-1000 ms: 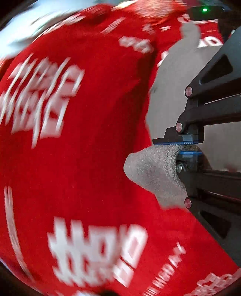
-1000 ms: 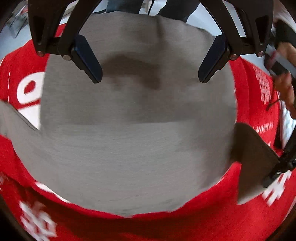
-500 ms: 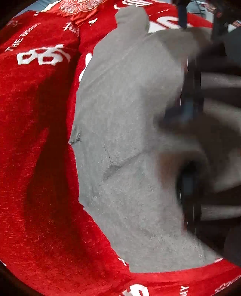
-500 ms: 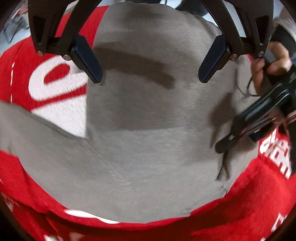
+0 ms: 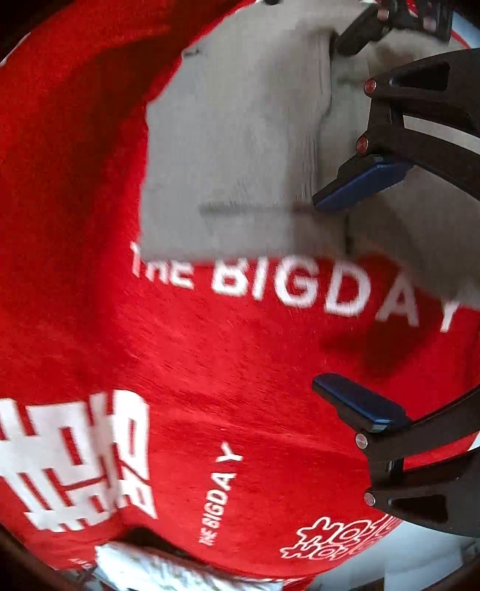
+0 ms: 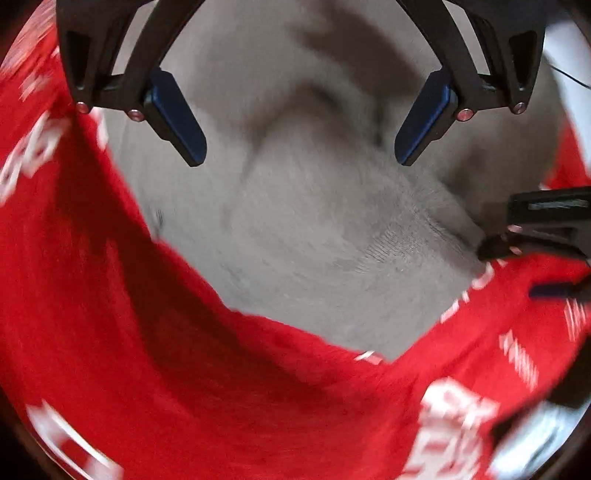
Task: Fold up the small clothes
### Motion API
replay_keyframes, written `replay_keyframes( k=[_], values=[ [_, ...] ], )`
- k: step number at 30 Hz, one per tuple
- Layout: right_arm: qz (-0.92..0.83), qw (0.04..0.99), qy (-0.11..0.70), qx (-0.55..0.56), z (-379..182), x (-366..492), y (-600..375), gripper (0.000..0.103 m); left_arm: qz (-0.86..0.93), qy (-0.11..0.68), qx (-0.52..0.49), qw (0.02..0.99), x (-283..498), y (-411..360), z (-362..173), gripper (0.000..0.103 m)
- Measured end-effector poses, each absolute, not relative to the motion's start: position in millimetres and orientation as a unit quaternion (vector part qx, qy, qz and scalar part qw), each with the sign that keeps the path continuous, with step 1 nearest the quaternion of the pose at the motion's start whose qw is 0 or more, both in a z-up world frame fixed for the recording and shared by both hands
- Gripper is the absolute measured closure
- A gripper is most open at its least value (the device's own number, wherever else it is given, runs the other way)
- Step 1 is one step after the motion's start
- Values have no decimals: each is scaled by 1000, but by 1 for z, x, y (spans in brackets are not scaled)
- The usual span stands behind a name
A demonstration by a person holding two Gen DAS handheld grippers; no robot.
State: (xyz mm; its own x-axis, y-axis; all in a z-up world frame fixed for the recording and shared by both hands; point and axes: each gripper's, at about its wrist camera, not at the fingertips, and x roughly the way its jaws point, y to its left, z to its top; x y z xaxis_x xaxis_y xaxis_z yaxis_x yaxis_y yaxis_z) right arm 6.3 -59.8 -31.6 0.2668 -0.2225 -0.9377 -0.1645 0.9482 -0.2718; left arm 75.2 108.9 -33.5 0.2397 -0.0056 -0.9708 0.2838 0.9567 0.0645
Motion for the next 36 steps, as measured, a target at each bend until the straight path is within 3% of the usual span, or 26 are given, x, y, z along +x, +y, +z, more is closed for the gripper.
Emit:
replay_keyframes(
  k=[3, 4, 5, 10, 15, 18, 19, 22, 25, 30, 31, 32, 33, 36],
  values=[
    [-47, 762, 590, -264, -49, 13, -46, 28, -101, 609, 111, 778, 74, 115, -43, 13],
    [-58, 766, 580, -270, -46, 12, -47, 76, -103, 608, 113, 779, 72, 112, -46, 13],
    [-67, 770, 580, -258, -42, 14, -49, 96, -104, 605, 114, 781, 71, 111, -47, 13],
    [-163, 825, 539, 54, 20, -5, -146, 98, -109, 606, 120, 779, 78, 95, -51, 13],
    [-279, 751, 470, 370, 15, -89, -260, 96, -114, 602, 135, 778, 82, 94, -53, 13],
    [-263, 732, 494, 389, 11, -107, -271, 93, -118, 595, 153, 780, 84, 90, -55, 12],
    [-236, 753, 512, 340, 18, -102, -257, 87, -119, 593, 158, 780, 84, 89, -55, 12],
    [-132, 808, 543, 187, 43, -70, -193, 18, -116, 596, 164, 778, 86, 88, -52, 12],
    [-58, 826, 557, 62, 48, -45, -131, 18, -104, 590, 166, 784, 90, 87, -44, 12],
    [-31, 803, 589, -89, 5, -13, -76, 23, -76, 592, 150, 788, 105, 95, -43, 12],
    [-41, 798, 593, -100, 2, -14, -77, 40, -74, 599, 144, 784, 107, 97, -47, 12],
    [-41, 801, 591, -84, 4, -17, -82, 87, -75, 606, 140, 779, 109, 99, -52, 12],
    [-52, 807, 587, -51, 11, -19, -93, 96, -75, 607, 139, 779, 109, 100, -54, 12],
    [-125, 820, 552, 77, 44, -37, -143, 99, -75, 596, 150, 785, 105, 97, -55, 12]
  ],
)
